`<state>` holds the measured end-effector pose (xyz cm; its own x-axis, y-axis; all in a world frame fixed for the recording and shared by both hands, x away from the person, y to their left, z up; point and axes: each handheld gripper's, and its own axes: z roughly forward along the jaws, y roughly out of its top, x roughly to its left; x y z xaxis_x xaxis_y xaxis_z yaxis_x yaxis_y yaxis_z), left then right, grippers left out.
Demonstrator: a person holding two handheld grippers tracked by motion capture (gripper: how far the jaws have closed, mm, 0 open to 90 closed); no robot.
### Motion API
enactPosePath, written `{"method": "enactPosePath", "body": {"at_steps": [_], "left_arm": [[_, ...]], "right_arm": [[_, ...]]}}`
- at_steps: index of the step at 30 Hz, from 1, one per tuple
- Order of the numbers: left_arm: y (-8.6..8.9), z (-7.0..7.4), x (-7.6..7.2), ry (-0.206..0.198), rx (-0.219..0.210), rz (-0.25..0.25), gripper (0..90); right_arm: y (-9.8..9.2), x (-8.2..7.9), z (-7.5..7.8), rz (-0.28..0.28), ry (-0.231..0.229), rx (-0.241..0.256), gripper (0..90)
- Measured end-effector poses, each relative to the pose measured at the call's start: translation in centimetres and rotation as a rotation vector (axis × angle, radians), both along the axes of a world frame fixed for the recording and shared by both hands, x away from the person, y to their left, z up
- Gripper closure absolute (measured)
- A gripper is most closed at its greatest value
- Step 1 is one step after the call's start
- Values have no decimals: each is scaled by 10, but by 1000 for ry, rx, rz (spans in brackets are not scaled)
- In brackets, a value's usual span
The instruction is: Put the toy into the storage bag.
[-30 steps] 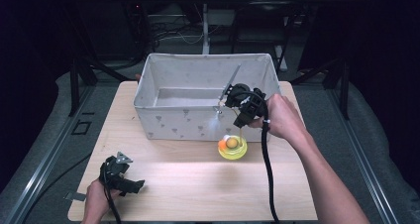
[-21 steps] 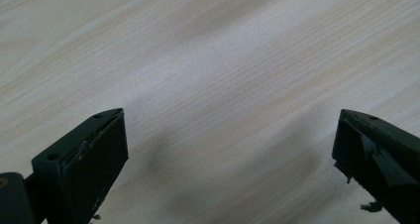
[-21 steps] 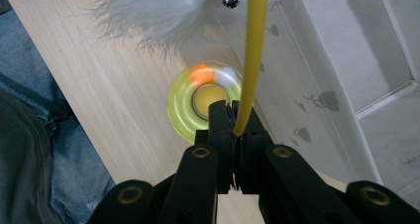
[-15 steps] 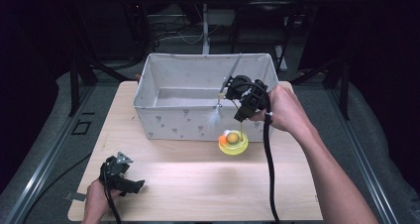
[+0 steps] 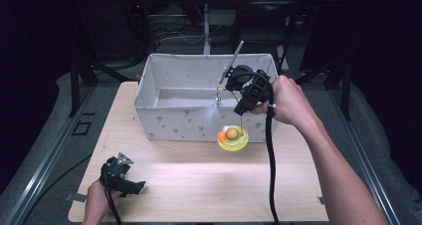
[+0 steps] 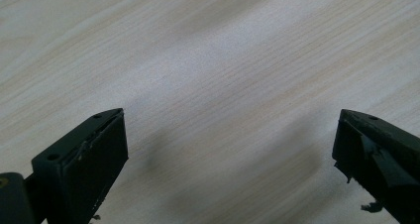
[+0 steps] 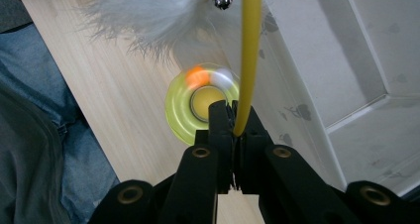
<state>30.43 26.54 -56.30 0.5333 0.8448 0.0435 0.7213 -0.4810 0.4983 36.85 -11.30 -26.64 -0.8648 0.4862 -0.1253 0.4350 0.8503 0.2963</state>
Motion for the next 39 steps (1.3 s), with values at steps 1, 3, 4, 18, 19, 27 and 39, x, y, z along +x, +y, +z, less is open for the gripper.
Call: {"method": "enactPosePath", "body": {"at_steps": [1, 3, 4, 18, 19, 27, 39], "left_arm": [[0, 0, 0, 1, -1, 0, 8], [0, 0, 0, 4, 0, -1, 8], [0, -1, 0, 3, 0, -2, 8], [0, 0, 0, 0, 0, -2, 8], [0, 0, 0, 0, -1, -2, 8], [0, 0, 0, 3, -1, -4, 8], [0, -1, 1, 5, -9, -7, 3]], "right_arm": [[0, 0, 2, 1, -2, -2, 881], [-1, -1, 7, 1, -4, 4, 881], [-2, -1, 8, 1, -6, 3, 881], [-3, 5, 30, -3, -15, -6, 881], [-3, 5, 31, -4, -14, -3, 881], [0, 10, 44, -5, -21, -4, 881], [1, 17, 61, -23, -26, 14, 881]]}}
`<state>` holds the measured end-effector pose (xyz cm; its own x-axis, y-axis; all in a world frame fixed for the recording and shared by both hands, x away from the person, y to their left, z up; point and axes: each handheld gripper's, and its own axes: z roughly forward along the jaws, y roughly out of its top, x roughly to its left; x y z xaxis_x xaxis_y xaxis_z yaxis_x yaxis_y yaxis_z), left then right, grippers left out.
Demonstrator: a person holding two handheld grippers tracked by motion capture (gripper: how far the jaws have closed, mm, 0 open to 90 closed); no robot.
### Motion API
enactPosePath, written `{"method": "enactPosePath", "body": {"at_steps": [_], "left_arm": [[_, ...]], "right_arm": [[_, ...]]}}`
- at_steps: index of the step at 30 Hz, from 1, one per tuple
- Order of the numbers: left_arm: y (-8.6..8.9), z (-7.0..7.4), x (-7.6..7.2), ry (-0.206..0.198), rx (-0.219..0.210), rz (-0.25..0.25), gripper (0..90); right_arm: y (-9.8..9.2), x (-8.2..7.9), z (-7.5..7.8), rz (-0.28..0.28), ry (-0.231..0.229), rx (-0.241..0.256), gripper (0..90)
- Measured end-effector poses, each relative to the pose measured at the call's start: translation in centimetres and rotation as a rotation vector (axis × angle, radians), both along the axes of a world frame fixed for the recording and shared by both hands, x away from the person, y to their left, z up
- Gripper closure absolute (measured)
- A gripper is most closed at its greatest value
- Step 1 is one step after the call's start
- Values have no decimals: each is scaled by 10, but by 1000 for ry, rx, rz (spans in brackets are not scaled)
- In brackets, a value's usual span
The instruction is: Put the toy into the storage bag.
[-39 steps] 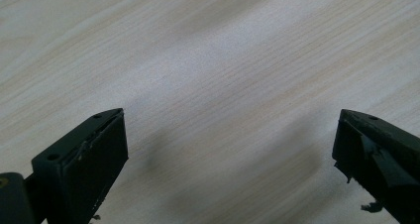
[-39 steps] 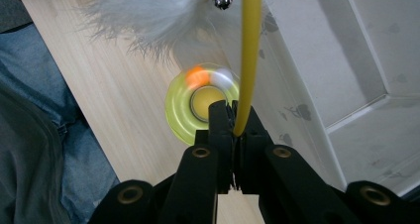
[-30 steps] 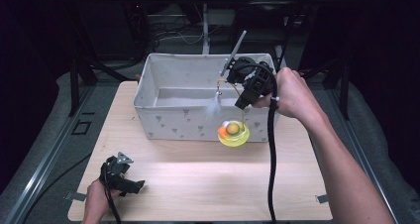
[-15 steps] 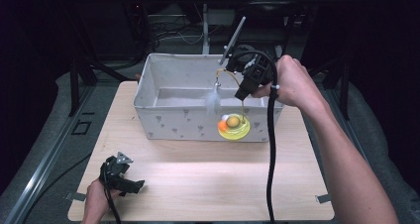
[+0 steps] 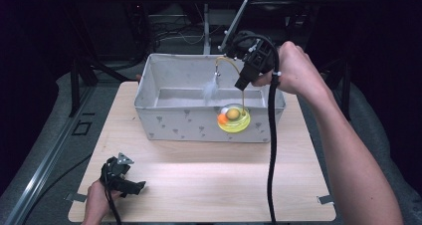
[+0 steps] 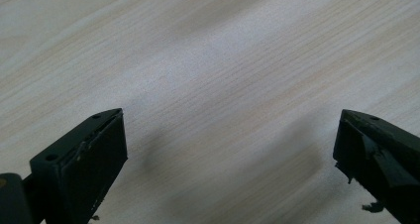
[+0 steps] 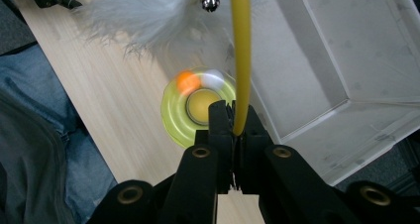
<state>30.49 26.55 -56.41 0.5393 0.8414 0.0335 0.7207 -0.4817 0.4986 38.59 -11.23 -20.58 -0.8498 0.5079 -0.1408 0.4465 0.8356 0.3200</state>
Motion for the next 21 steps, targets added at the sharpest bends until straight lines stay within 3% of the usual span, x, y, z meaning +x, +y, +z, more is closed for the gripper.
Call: {"method": "enactPosePath", "body": {"at_steps": [21], "left_arm": [[0, 0, 0, -2, -4, -10, 2]], "right_arm": [[-8, 24, 25, -62, -37, 0, 881]]}}
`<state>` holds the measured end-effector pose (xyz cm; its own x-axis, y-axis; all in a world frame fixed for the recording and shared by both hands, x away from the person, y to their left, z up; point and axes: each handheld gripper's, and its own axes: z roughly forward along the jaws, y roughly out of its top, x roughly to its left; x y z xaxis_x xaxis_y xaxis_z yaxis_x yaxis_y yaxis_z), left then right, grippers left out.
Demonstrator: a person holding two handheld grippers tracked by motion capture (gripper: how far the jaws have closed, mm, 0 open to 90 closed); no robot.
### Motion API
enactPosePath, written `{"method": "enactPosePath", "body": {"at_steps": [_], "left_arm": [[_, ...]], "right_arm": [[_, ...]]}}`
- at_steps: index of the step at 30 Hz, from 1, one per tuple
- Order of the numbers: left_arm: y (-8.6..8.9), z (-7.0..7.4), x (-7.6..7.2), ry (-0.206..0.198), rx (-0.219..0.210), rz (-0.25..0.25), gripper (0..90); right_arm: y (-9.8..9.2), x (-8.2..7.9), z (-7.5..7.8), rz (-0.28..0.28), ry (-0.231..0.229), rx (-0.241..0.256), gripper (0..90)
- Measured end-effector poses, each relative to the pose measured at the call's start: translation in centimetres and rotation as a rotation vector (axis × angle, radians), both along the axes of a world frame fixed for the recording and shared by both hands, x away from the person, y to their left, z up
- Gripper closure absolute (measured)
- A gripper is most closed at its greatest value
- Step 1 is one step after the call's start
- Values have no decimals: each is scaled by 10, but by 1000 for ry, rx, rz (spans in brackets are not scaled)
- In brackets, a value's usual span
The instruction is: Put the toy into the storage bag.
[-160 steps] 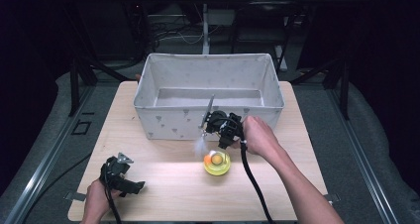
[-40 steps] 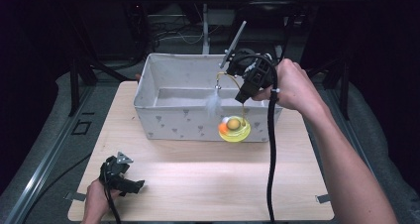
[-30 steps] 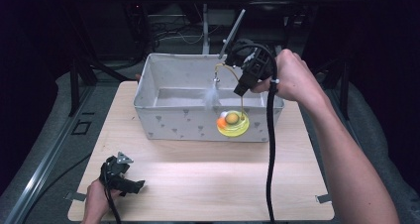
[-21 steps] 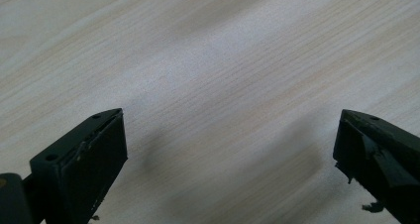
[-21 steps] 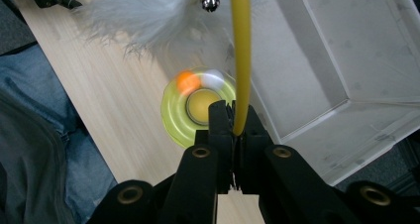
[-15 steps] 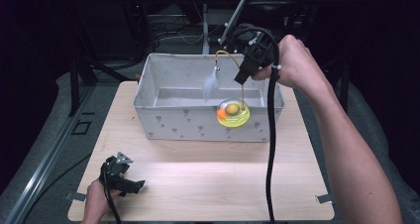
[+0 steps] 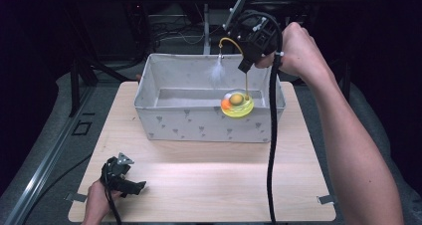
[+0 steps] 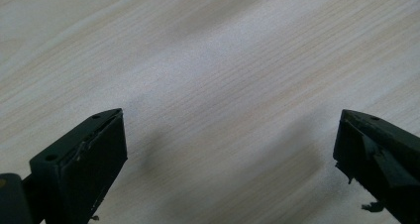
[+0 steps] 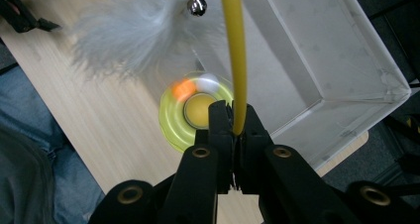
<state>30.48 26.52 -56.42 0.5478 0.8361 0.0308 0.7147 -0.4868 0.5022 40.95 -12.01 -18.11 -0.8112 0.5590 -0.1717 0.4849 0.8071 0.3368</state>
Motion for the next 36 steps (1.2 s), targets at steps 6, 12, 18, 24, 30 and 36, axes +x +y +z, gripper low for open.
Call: {"method": "enactPosePath", "body": {"at_steps": [6, 12, 18, 24, 30, 36], "left_arm": [[0, 0, 0, 2, -1, -2, 2], [-1, 0, 0, -1, -1, -6, 2], [-1, 0, 0, 0, 2, -5, 2], [-1, 0, 0, 1, 4, -9, 2], [-1, 0, 0, 2, 4, -10, 3], [-1, -1, 0, 5, 8, -12, 2]], "right_arm": [[0, 8, 4, -17, -19, 22, 881], [0, 15, 3, -35, -28, 26, 881], [-4, 22, 2, -53, -44, 21, 880], [-9, 29, 0, -83, -52, 33, 880], [-19, 38, -3, -121, -55, 46, 880], [-29, 47, -6, -162, -70, 54, 880]]}}
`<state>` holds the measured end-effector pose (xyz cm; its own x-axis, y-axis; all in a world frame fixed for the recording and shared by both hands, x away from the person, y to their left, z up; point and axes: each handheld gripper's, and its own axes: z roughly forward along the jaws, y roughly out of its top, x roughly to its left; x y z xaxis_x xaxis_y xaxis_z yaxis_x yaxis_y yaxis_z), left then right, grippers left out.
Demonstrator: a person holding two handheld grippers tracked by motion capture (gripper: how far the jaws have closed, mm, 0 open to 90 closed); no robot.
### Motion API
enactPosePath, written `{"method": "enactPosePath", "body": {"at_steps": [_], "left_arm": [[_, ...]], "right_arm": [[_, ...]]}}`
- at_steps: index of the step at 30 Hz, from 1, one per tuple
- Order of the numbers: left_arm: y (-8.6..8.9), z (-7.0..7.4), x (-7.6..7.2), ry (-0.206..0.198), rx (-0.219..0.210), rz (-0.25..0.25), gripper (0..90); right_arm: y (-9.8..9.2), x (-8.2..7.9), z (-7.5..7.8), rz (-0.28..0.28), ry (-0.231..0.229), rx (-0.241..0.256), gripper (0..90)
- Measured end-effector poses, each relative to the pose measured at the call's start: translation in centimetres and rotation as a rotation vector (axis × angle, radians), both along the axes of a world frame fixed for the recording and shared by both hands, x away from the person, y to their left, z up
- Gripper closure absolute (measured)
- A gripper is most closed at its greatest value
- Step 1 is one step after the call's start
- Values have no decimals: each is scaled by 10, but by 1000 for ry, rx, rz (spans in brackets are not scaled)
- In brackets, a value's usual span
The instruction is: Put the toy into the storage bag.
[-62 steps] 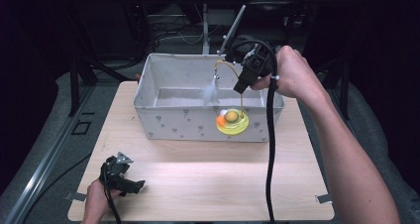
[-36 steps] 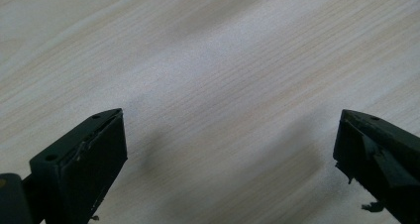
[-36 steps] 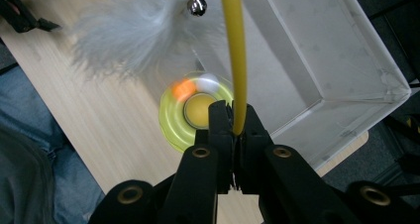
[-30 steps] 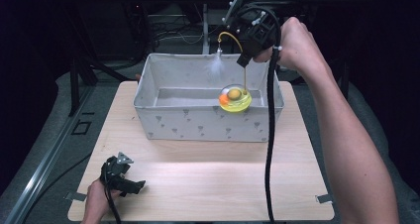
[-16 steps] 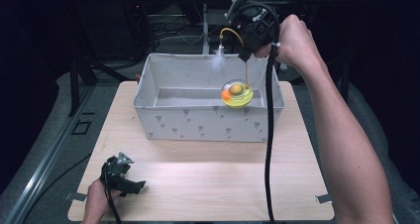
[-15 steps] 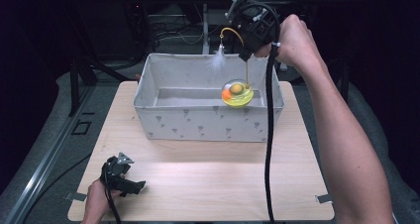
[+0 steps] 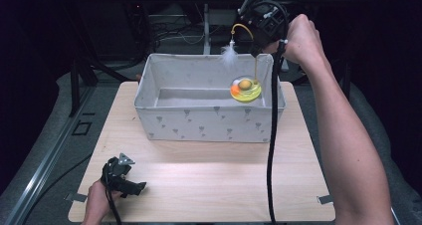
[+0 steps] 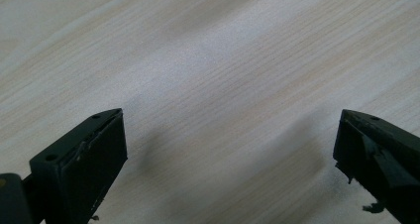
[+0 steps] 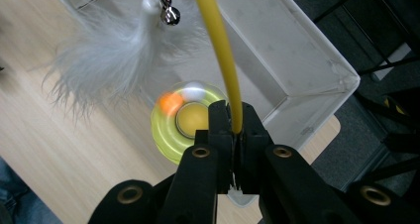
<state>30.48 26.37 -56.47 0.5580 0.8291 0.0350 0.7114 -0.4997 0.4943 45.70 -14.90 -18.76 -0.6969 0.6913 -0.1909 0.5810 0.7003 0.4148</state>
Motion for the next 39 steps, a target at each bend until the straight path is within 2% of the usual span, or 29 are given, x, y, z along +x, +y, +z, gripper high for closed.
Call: {"method": "enactPosePath", "body": {"at_steps": [6, 16, 19, 29, 39], "left_arm": [[0, 0, 0, 1, -1, 0, 2], [0, 0, 0, 3, 2, -3, 2], [-1, 0, 0, 3, 1, -4, 2], [-1, -1, 0, 4, -2, -7, 3], [-1, 0, 0, 2, -3, -5, 2]], "right_arm": [[-12, 11, -7, -51, -3, 18, 879], [-26, 28, -28, -110, 11, 5, 880], [-29, 32, -35, -116, 25, -11, 880], [-36, 45, -61, -145, 62, -17, 880], [-38, 51, -86, -155, 94, -31, 879]]}}
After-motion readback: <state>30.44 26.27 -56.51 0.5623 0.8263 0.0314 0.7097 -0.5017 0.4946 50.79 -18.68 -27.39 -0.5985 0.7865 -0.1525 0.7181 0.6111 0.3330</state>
